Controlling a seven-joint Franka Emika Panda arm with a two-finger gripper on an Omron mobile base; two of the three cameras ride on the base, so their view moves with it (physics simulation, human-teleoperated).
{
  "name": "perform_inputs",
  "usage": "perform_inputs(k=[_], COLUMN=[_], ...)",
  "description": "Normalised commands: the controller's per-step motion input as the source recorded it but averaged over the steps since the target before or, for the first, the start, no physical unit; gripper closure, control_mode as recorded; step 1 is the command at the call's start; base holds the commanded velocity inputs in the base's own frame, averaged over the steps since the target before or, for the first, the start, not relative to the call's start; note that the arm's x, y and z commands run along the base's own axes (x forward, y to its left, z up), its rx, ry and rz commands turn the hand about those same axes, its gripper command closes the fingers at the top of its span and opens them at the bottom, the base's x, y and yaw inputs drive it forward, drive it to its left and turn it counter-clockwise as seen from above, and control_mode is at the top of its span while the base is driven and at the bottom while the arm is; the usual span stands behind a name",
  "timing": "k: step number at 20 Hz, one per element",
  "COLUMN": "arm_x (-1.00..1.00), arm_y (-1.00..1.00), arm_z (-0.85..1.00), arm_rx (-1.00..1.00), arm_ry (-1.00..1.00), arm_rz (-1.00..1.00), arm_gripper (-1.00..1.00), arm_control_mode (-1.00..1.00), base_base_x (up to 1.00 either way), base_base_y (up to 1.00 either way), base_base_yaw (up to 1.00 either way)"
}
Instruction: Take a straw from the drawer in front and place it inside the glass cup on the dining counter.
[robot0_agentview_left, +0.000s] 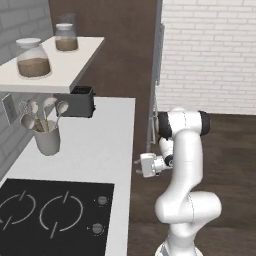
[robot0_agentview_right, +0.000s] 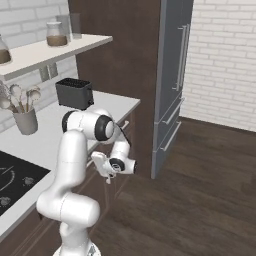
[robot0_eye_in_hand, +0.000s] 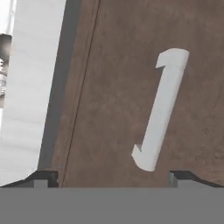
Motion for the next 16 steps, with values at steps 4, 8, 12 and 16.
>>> perform_inputs(k=[4,8,12,16], arm_x=[0.17,0.16,0.24,0.24], arm_y=[0.29,0.28,0.17,0.10], arm_z=[-0.30,-0.24,-0.26,-0.29], arm_rx=[0.00,0.00,0.00,0.00], arm_ry=[-0.03,-0.03,-0.01,0.00], arm_rz=[0.03,0.01,0.00,0.00], arm_gripper=[-1.00,-1.00,-1.00,-1.00], arm_control_mode=[-1.00,-1.00,-1.00,-1.00], base_base_x=[0.00,0.00,0.00,0.00], base_base_y=[0.00,0.00,0.00,0.00], base_base_yaw=[0.00,0.00,0.00,0.00])
